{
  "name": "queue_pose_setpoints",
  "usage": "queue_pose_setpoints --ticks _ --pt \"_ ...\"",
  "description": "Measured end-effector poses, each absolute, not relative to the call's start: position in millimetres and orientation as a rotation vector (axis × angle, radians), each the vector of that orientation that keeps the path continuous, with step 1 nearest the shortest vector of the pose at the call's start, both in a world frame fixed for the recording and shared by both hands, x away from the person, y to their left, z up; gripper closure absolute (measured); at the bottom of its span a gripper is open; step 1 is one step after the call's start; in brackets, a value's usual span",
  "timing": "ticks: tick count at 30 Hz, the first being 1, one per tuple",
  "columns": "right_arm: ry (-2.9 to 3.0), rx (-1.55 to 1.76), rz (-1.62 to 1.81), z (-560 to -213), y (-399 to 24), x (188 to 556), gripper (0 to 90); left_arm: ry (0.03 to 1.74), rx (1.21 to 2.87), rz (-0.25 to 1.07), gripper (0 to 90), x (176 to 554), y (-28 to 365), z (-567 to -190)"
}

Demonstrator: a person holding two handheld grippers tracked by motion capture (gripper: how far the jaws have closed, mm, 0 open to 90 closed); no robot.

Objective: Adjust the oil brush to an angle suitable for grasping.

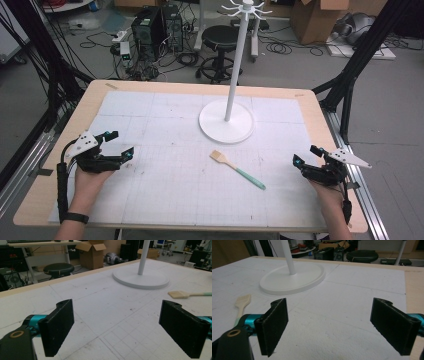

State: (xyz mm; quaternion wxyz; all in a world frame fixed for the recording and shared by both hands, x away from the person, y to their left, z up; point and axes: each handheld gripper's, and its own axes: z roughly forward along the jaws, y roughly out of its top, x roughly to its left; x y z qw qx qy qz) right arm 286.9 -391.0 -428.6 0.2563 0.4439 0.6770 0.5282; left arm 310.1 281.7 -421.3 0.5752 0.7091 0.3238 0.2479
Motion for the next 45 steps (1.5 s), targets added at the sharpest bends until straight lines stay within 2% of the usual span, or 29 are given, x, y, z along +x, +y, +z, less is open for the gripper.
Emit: queue_pose_setpoints --ticks 27,45 --pt "1.862 1.172 1.460 -422 -380 286 14.0 0.765 1.678 0.601 13.4 310 281 -423" --pt "1.975 1.075 1.456 -406 -341 291 14.0 0.760 1.671 0.605 13.3 308 283 -422"
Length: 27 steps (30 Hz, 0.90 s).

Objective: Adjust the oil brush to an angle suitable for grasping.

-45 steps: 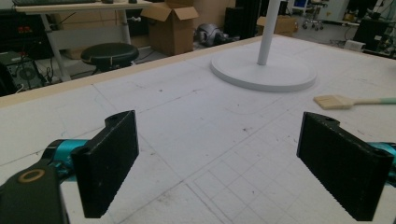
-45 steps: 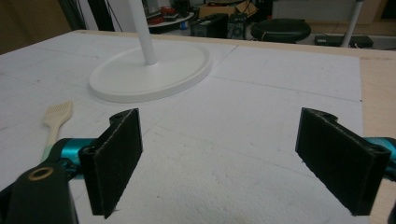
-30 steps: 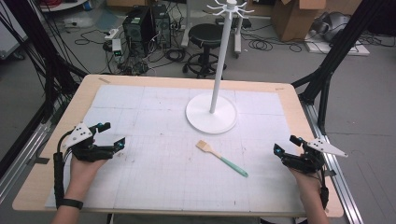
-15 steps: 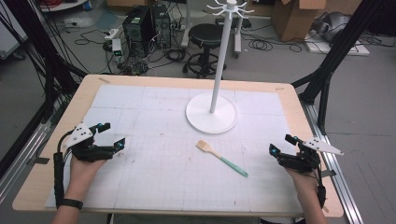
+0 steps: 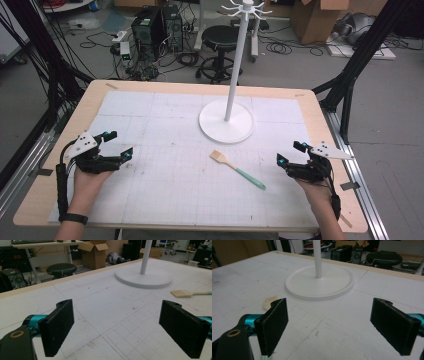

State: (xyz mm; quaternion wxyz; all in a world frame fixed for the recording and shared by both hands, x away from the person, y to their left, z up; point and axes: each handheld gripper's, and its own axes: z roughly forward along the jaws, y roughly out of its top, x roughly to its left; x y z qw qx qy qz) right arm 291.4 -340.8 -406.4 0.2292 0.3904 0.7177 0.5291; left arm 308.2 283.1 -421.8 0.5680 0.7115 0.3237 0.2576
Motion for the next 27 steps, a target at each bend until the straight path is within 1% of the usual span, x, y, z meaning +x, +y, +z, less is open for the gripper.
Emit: queue_pose_setpoints --ticks 24,26,27 --pt "2.227 1.006 1.392 -425 -283 300 15.9 0.766 1.673 0.608 13.3 308 284 -423" --pt "2.248 1.012 1.387 -428 -280 300 17.1 0.767 1.675 0.606 13.3 308 284 -423" --pt "2.270 1.006 1.376 -431 -277 300 19.2 0.767 1.677 0.606 13.3 309 284 -423"
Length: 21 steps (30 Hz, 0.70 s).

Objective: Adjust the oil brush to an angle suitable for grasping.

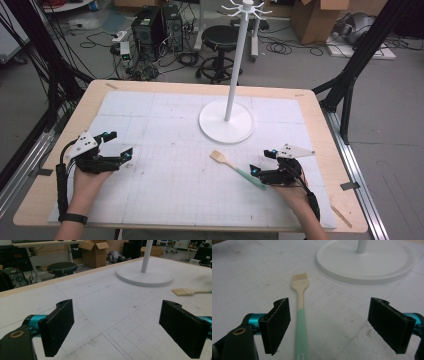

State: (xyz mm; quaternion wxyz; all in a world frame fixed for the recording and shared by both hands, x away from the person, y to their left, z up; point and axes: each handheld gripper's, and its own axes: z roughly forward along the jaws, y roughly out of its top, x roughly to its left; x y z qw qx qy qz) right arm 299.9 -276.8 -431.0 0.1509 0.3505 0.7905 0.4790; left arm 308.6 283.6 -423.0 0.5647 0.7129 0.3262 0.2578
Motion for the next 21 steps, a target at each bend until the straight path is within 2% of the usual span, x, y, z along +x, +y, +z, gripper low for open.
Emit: queue_pose_setpoints --ticks 14,21 --pt "2.435 0.963 1.277 -443 -250 306 33.8 0.767 1.693 0.606 13.3 309 282 -424" --pt "2.489 0.922 1.212 -446 -237 309 44.8 0.770 1.694 0.605 13.3 310 282 -425"
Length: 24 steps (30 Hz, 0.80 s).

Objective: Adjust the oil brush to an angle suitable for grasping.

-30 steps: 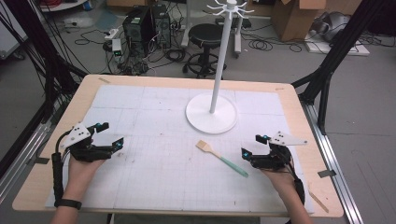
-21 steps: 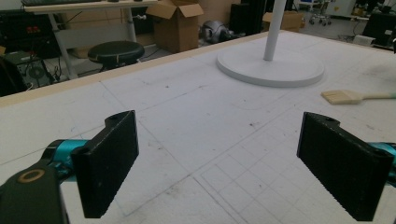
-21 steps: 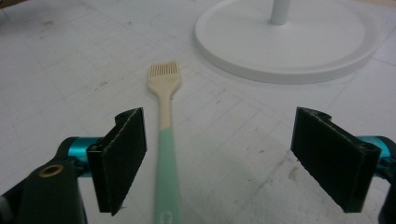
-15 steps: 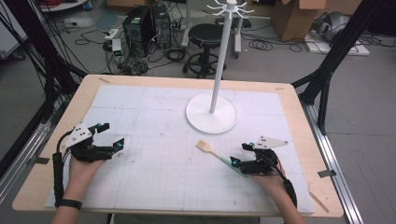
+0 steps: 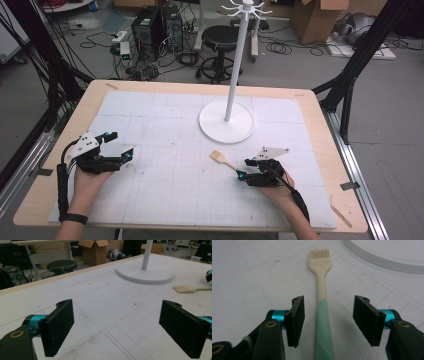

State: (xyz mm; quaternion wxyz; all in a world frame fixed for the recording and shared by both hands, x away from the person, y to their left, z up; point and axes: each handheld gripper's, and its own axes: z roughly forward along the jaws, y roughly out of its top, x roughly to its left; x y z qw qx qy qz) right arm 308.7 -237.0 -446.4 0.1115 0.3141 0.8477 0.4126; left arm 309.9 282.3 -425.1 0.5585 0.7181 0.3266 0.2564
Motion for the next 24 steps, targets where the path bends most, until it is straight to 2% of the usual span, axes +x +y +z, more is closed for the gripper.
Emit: queue_pose_setpoints --ticks 4,8,14,18,24 --pt "2.504 0.914 1.194 -447 -232 311 54.0 0.769 1.698 0.606 13.3 310 281 -425" --pt "2.511 0.911 1.158 -448 -230 311 56.6 0.776 1.700 0.610 13.4 310 282 -425" --pt "2.507 0.890 1.120 -447 -228 309 67.5 0.779 1.702 0.606 13.4 310 281 -426" --pt "2.524 0.833 1.096 -446 -224 305 79.7 0.779 1.708 0.607 13.4 310 281 -427" --pt "2.536 0.847 1.084 -444 -223 306 81.9 0.780 1.707 0.612 13.5 310 281 -426"
